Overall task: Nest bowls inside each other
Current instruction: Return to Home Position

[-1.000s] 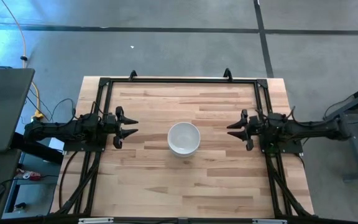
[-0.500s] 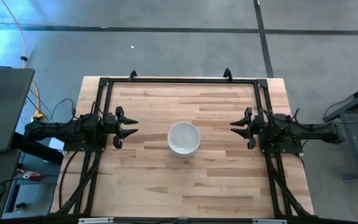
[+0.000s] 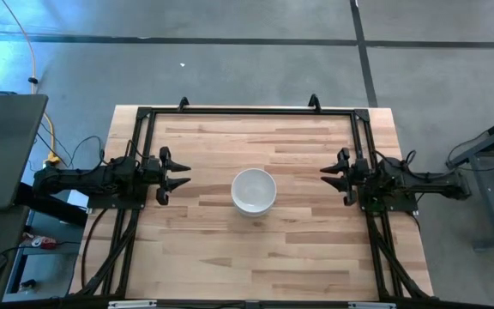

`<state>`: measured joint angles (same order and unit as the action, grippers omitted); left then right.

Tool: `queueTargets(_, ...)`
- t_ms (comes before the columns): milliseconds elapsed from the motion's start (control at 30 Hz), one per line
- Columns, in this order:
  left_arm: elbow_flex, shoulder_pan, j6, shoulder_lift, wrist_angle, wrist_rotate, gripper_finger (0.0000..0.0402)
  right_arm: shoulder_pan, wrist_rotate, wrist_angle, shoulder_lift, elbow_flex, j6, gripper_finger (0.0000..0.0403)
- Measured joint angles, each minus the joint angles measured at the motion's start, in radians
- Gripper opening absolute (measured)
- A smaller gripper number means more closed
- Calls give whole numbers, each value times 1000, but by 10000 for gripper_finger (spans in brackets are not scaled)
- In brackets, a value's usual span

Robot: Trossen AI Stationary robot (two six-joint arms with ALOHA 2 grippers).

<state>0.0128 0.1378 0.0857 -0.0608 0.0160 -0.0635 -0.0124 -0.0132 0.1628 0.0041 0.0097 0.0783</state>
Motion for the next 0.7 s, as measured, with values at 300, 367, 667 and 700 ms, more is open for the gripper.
queueTargets(300, 0, 0, 0, 0, 0, 0, 165, 0, -40, -36, 0, 0, 36, 110)
queueTargets(367, 0, 0, 0, 0, 0, 0, 165, 0, -40, -60, 0, 0, 47, 110)
queueTargets(667, 0, 0, 0, 0, 0, 0, 165, 0, -41, -131, 0, 0, 63, 110)
queueTargets(700, 0, 0, 0, 0, 0, 0, 165, 0, -44, -137, 0, 0, 64, 110)
